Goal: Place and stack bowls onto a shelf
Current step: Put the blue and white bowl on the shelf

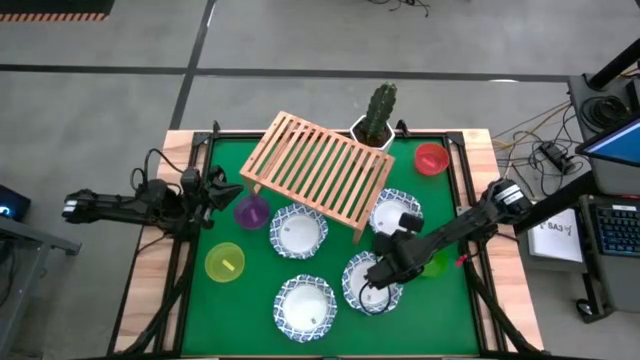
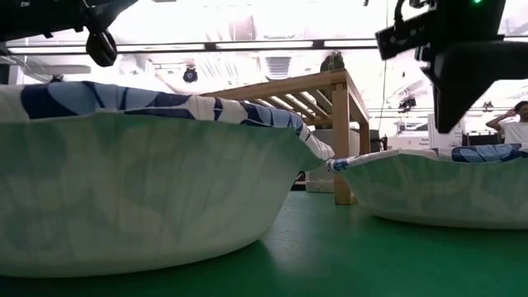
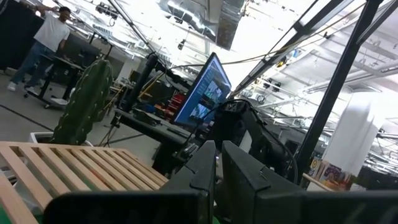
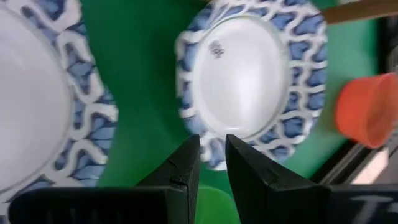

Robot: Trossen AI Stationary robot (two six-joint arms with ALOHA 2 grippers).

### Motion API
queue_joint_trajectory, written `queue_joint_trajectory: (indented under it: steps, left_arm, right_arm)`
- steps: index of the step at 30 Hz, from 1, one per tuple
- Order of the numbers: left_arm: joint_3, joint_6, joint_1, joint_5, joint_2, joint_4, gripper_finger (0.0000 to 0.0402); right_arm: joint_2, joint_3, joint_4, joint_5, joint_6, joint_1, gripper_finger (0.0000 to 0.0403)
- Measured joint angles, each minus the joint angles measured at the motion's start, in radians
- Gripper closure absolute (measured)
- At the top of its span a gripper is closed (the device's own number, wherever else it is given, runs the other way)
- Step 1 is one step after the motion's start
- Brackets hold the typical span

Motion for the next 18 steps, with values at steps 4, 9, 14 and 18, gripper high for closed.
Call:
queue_joint_trajectory:
  steps: [4, 9, 14, 18]
  left_arm:
    - [0.0, 0.003, 0.0, 0.0, 0.002, 0.001, 0.039]
    - [0.0, 0.01, 0.0, 0.0, 0.002, 0.001, 0.039]
    - [0.0, 0.01, 0.0, 0.0, 0.002, 0.001, 0.039]
    - [0.0, 0.01, 0.0, 0.0, 0.002, 0.001, 0.039]
  right_arm:
    - [0.035, 0.0, -0.007, 0.017, -0.056, 0.0, 0.0335]
    - [0.034, 0.0, -0.005, 0.011, -0.09, 0.0, 0.0335]
    - [0.022, 0.0, -0.005, 0.01, -0.215, -0.004, 0.0335]
    - [0.021, 0.0, 0.003, 0.017, -0.225, -0.004, 0.0335]
